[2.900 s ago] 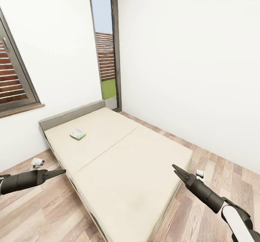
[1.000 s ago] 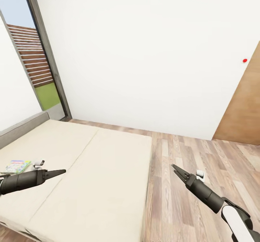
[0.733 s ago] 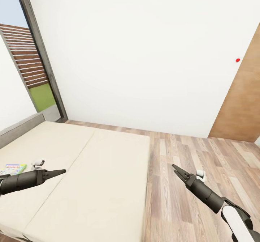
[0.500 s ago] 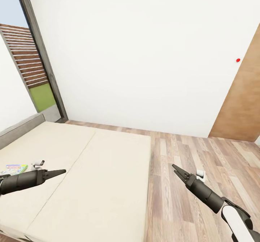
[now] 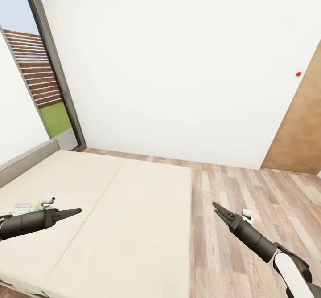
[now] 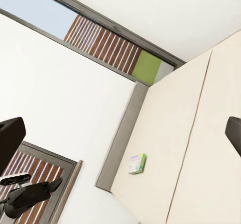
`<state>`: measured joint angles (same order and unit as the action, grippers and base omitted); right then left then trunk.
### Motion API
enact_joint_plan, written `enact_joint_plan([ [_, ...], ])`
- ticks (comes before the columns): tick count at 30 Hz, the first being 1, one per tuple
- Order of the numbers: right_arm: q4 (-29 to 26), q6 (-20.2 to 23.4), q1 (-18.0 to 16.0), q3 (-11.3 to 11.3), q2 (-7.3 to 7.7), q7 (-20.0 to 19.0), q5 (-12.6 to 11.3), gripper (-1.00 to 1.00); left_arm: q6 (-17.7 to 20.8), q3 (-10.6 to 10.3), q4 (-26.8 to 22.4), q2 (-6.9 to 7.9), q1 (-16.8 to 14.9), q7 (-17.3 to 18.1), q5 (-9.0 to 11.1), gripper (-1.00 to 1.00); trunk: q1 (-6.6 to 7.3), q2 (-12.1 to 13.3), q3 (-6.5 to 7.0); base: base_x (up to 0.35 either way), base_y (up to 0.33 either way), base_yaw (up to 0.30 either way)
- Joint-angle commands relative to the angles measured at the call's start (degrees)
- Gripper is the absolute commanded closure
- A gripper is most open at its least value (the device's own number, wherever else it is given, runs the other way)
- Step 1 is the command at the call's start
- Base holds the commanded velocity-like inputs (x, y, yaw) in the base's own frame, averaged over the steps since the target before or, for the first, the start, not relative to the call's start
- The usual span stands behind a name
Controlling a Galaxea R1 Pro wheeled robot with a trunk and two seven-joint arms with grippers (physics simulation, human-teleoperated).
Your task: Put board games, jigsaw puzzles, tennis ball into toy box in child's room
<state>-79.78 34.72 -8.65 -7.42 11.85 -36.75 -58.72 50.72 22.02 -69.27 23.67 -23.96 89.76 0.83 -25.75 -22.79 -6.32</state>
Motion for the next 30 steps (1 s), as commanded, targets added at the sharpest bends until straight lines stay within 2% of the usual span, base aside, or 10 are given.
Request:
enact_joint_plan([
  [1,-0.02,0.43,-0.05,-0.06,0.00,0.02,-0.32,-1.00,0.61,0.01,0.01,0.01,-0.04,0.24,-0.04,-1.00,-0.04,-0.13,-0.13,0.000,0.189,-0.038],
  [7,-0.02,0.43,-0.05,-0.06,-0.05,0.01,-0.33,-1.00,0.61,0.04,0.01,0.03,-0.05,0.24,-0.04,-1.00,-0.04,-0.13,-0.04,0.000,0.152,-0.145],
  [21,-0.02,0.43,-0.05,-0.06,-0.07,0.03,-0.34,-1.00,0.61,0.04,0.01,0.05,-0.06,0.24,-0.04,-1.00,-0.04,-0.13,0.41,0.000,0.076,-0.247],
  [30,-0.02,0.40,-0.05,-0.06,-0.02,0.07,-0.34,-1.00,0.61,0.04,0.01,0.06,-0.04,0.24,-0.04,-1.00,-0.04,-0.13,0.47,0.000,0.124,-0.068],
])
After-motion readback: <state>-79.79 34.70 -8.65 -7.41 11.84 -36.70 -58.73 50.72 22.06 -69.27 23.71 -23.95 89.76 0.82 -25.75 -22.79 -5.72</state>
